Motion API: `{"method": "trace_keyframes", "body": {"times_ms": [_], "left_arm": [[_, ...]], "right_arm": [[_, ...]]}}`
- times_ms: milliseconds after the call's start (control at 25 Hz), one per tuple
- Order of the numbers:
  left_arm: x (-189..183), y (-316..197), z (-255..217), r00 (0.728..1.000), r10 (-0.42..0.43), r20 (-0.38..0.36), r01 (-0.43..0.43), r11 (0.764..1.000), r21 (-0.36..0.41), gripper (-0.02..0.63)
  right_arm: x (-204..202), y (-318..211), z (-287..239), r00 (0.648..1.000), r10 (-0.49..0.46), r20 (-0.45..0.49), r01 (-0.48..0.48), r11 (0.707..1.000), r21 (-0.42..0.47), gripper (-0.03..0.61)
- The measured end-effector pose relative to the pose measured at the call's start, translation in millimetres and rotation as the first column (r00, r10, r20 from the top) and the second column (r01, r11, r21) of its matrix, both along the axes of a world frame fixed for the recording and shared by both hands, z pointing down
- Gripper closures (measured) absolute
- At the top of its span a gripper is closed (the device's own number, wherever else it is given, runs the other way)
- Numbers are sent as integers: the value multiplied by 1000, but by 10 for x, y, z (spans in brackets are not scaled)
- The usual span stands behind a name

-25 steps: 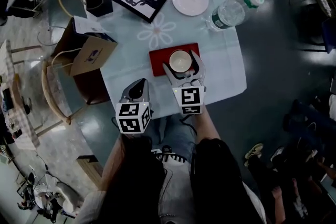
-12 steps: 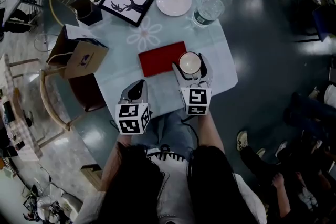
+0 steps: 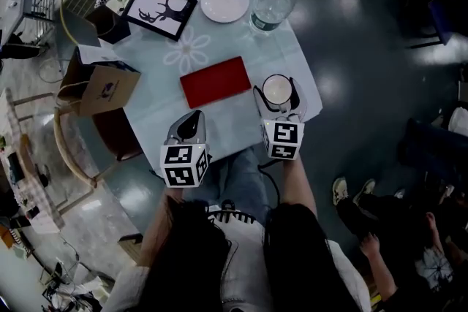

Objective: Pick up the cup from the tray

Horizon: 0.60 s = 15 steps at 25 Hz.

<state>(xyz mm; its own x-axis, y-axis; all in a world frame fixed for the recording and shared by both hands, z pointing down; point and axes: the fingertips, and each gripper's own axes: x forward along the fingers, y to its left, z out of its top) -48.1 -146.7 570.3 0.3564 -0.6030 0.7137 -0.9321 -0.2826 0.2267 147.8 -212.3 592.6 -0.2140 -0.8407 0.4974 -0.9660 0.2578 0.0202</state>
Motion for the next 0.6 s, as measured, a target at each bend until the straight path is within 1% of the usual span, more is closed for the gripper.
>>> {"method": "trace_keyframes", "body": {"times_ms": [200,400,600], "left_arm": [[103,-27,0,1000,25,6,-25,1000,-2,614],[161,-46,26,999,46,14,-46,999,-7,613],[178,-49,54,998,58,15,-58,998,-8,614]], "right_arm": [[200,33,120,1000,30,-1,-30,999,-21,149],[279,64,285,999,48,9,-48,998,-49,149],[307,93,342,997,70,37,-68,997,-38,149]]}}
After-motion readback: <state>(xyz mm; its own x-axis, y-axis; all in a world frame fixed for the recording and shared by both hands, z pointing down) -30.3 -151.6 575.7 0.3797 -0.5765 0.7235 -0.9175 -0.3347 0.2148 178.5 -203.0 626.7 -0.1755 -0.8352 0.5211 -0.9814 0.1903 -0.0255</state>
